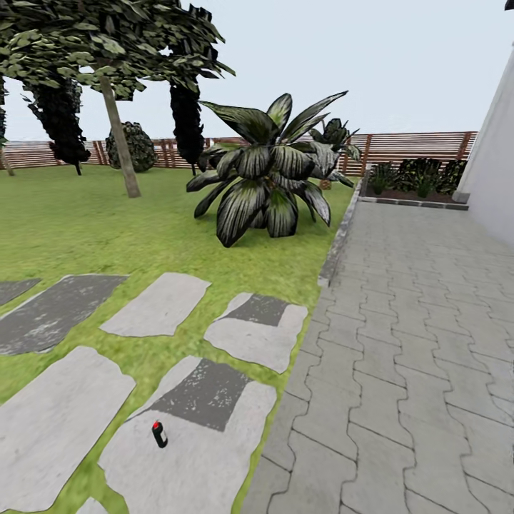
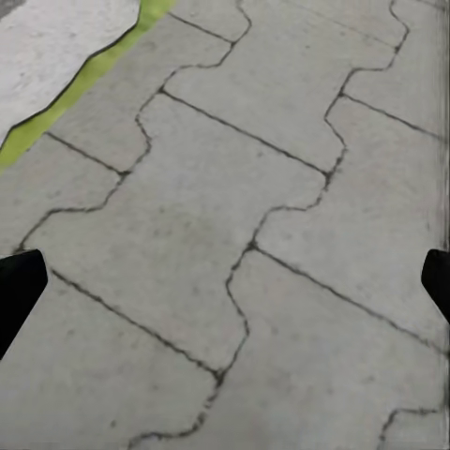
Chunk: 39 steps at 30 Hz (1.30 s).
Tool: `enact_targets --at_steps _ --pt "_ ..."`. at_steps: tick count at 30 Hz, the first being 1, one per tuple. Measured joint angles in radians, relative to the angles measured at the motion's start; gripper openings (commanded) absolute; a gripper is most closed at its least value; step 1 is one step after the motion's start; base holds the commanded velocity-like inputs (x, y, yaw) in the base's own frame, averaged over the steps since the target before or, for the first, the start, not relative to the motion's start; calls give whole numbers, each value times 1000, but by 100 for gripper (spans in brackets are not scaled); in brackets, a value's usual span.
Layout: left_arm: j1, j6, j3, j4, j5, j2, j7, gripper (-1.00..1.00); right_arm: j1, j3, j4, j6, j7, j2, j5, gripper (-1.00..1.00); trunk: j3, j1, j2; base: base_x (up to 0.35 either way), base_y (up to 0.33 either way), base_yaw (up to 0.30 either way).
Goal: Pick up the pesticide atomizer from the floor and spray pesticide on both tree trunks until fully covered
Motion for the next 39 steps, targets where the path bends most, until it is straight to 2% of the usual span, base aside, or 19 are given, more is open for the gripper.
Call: enact_targets --at_steps 18,39 --pt "0 0 1 0 0 1 1 100 0 0 -1 0 0 2 -1 100 0 0 0 172 -252 9" --pt "2 -1 1 -2 0 3 1 100 0 0 -2 0 0 2 -2 100 0 0 0 39 -19 255"
